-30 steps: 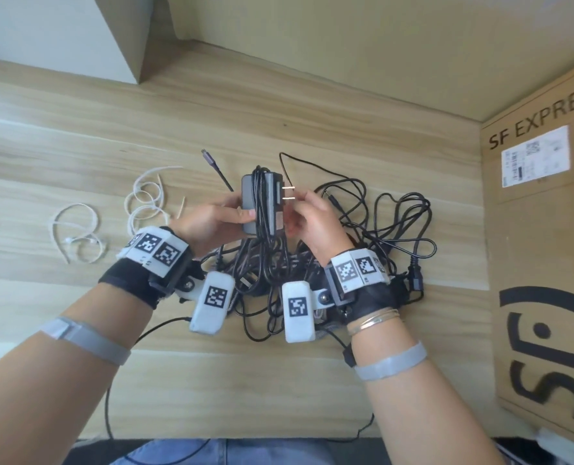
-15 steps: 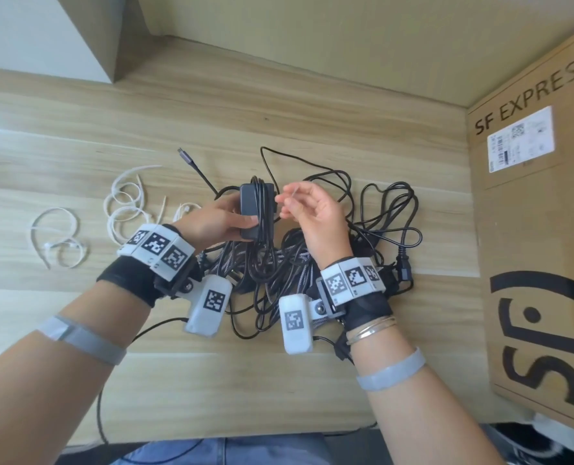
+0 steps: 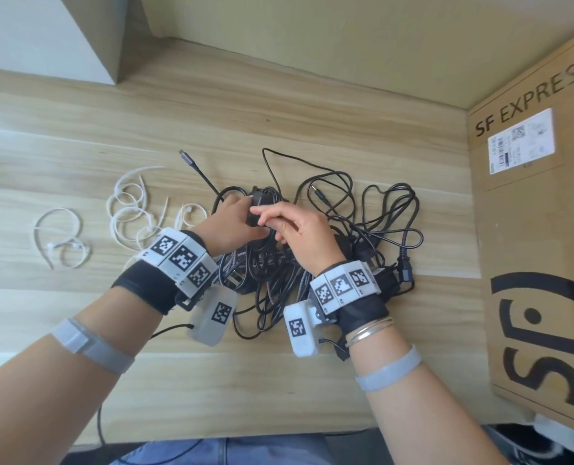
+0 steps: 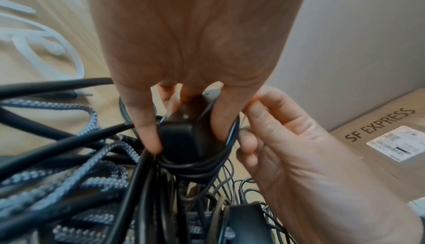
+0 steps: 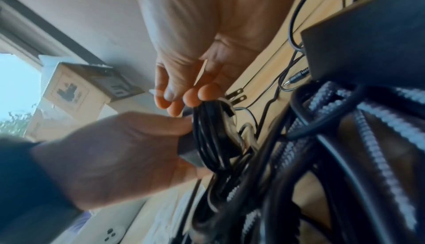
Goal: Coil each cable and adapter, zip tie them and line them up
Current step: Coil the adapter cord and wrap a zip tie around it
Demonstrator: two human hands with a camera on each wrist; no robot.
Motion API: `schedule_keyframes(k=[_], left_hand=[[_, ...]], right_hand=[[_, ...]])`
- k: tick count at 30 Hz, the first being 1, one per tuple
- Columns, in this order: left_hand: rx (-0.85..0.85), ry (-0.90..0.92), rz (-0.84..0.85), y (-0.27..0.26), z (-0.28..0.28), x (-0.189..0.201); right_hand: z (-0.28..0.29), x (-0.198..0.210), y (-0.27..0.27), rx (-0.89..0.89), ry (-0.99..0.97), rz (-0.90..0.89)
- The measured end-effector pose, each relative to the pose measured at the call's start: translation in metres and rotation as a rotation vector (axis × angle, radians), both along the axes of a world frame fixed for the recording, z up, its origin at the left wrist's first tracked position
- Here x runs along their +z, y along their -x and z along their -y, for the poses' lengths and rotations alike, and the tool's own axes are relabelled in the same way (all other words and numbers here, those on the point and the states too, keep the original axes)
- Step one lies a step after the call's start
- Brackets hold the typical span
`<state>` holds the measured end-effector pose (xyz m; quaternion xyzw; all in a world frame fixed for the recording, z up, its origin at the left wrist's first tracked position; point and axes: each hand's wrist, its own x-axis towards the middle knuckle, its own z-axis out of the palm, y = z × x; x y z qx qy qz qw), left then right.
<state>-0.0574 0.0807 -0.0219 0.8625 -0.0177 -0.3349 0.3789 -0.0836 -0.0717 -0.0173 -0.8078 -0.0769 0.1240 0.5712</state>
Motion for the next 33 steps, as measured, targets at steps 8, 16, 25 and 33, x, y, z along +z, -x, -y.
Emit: schedule_keyframes(k=[8,16,25,33], left_hand=[[0.003,0.033,0.149,0.008,-0.001,-0.011],[0.093,0.143,0.240,0.007,-0.013,-0.013],[0.282,0.304,0.158,0.003,-0.018,-0.012],[0.443,0.420,0.029,0.003,-0.020,-0.018]], right_hand=[[0.000,-0.006,-0.003,-0.030,0.072,-0.008],[-0.003,-0.009,-0.003,-0.060,0.045,-0.010],[-0.002,-0.008,-0.006,-0.062,0.033,-0.045],[-0.003,-0.010,-0.008,-0.062,0.047,-0.037]])
